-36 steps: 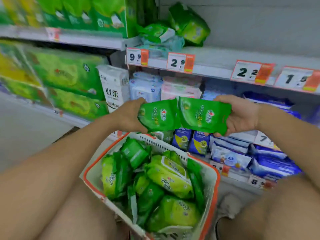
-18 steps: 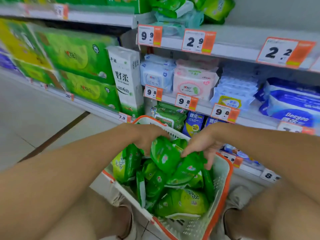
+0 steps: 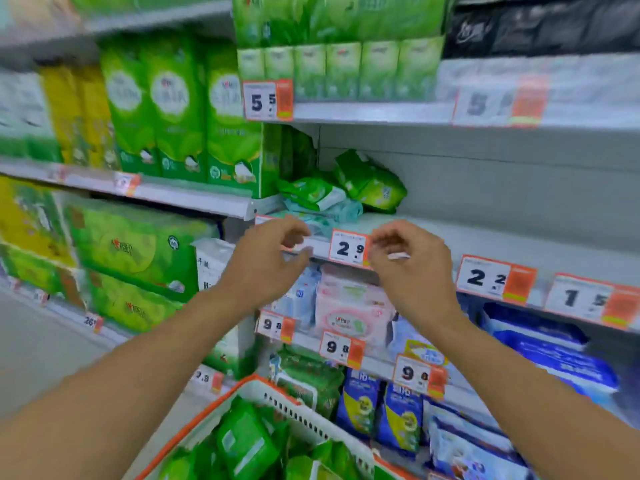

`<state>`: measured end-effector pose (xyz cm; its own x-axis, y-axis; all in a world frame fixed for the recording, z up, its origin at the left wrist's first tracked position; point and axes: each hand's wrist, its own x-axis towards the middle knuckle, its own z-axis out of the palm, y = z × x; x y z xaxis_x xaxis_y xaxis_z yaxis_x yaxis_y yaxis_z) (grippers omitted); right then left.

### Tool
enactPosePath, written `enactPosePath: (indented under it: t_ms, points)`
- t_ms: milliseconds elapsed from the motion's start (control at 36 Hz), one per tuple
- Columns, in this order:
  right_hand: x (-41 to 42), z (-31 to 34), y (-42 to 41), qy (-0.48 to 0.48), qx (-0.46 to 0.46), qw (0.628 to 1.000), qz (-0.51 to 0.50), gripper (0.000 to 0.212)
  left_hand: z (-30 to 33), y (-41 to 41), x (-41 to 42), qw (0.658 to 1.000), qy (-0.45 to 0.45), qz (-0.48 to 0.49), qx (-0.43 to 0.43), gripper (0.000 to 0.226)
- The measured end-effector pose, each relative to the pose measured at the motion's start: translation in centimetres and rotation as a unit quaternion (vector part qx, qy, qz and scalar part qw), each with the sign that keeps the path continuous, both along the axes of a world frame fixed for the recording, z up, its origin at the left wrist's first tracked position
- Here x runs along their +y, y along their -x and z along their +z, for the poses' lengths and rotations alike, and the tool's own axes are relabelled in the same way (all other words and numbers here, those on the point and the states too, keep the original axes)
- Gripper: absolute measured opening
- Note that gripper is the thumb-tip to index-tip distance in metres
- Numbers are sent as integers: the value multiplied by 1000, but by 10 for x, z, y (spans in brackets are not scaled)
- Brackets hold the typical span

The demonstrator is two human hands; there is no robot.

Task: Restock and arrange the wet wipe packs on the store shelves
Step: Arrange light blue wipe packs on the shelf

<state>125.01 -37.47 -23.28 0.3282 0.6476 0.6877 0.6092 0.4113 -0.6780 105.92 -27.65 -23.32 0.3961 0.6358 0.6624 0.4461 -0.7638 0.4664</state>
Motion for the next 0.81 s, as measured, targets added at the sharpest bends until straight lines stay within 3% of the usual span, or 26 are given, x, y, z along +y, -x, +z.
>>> enactPosePath:
  t_ms: [56, 139, 222, 306, 389, 500, 583, 667, 806]
  points:
    - [20, 21, -15, 25, -37, 998, -38, 28, 30, -14, 18, 997, -14, 34, 62, 37]
    - [63, 33, -42, 150, -86, 982, -75, 55, 56, -39, 51, 978, 49, 94, 182, 69]
    - [105, 40, -67, 224, -95, 965, -100, 86, 63, -58, 89, 962, 128, 135, 199, 94]
    - [142, 48, -84, 228, -128, 957, -127, 100, 65, -67, 122, 958, 150, 164, 183, 106]
    - [174, 62, -95, 189, -203, 950, -141, 101, 67, -70, 148, 950, 98, 165, 246, 113]
    - [222, 73, -103, 236, -318, 909, -132, 116, 62, -78, 176, 940, 61, 107, 319, 108]
    - [252, 66, -105, 284, -352, 882, -133, 118, 49, -91, 190, 930, 14, 107, 351, 84]
    - [271, 59, -103, 245, -406, 858, -197, 101, 41, -98, 204, 924, -57, 147, 348, 65]
    - [274, 60, -105, 191, -496, 816, -228, 70, 39, -105, 212, 932, -25, 115, 342, 62]
